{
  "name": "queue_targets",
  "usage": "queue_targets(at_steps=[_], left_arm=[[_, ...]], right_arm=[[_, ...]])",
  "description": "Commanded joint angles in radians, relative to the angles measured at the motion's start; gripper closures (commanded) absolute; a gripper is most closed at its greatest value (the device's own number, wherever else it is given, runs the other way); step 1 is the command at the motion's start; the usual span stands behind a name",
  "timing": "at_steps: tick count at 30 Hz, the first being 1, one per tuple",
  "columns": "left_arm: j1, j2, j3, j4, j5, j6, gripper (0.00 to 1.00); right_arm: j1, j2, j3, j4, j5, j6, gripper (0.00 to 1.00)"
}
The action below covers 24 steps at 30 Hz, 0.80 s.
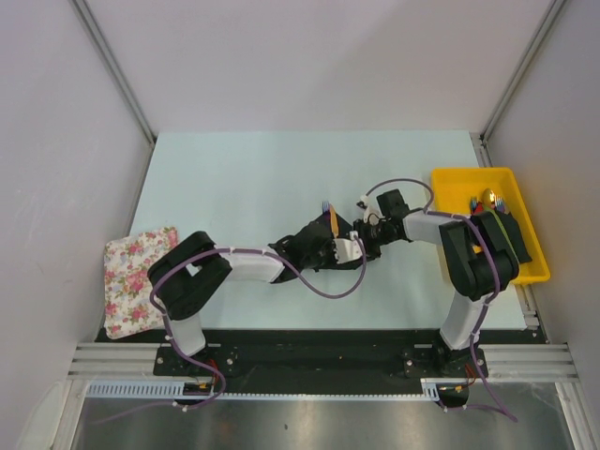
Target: Place the utensils on the paper napkin and roll it up
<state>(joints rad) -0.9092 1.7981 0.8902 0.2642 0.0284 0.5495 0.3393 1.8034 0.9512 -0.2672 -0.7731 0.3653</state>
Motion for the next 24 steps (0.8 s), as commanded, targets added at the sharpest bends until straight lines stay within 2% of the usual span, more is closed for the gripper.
queue_targets(at_steps=[1, 2, 5, 6, 7, 9, 10, 14, 16, 17, 18, 22, 24], left_arm=[[0.009, 0.001, 0.050, -0.017, -0.012, -0.029, 0.99], [0.012, -0.003, 0.055, -0.026, -0.012, -0.046, 0.98], [0.033, -0.037, 0.079, -0.091, 0.014, -0.110, 0.84], [0.049, -0.049, 0.088, -0.133, 0.024, -0.127, 0.72], [0.058, -0.083, 0.092, -0.150, 0.028, -0.152, 0.64], [0.091, -0.117, 0.092, -0.216, 0.083, -0.226, 0.52], [0.101, -0.152, 0.090, -0.235, 0.096, -0.249, 0.49], [0.154, -0.213, 0.081, -0.331, 0.211, -0.391, 0.47], [0.196, -0.221, 0.078, -0.361, 0.333, -0.448, 0.49], [0.211, -0.220, 0.078, -0.365, 0.390, -0.501, 0.51], [0.237, -0.212, 0.076, -0.359, 0.506, -0.531, 0.54], [0.268, -0.149, 0.089, -0.332, 0.651, -0.667, 0.67], [0.280, -0.116, 0.081, -0.284, 0.673, -0.739, 0.73]], right_arm=[[0.001, 0.036, 0.012, 0.005, 0.021, -0.006, 0.75], [0.001, 0.048, 0.020, 0.002, 0.031, -0.012, 0.75], [0.001, 0.071, 0.038, -0.015, 0.050, -0.023, 0.76], [0.004, 0.076, 0.040, -0.018, 0.055, -0.026, 0.76], [0.003, 0.080, 0.044, -0.024, 0.057, -0.029, 0.76], [0.009, 0.086, 0.054, -0.029, 0.077, -0.038, 0.76], [0.010, 0.088, 0.055, -0.033, 0.087, -0.040, 0.77], [0.018, 0.088, 0.061, -0.040, 0.110, -0.043, 0.77], [0.020, 0.086, 0.064, -0.044, 0.118, -0.043, 0.78], [0.020, 0.086, 0.064, -0.046, 0.121, -0.042, 0.78], [0.020, 0.085, 0.064, -0.047, 0.121, -0.043, 0.78], [0.023, 0.085, 0.067, -0.052, 0.136, -0.049, 0.78], [0.024, 0.086, 0.070, -0.055, 0.140, -0.049, 0.78]])
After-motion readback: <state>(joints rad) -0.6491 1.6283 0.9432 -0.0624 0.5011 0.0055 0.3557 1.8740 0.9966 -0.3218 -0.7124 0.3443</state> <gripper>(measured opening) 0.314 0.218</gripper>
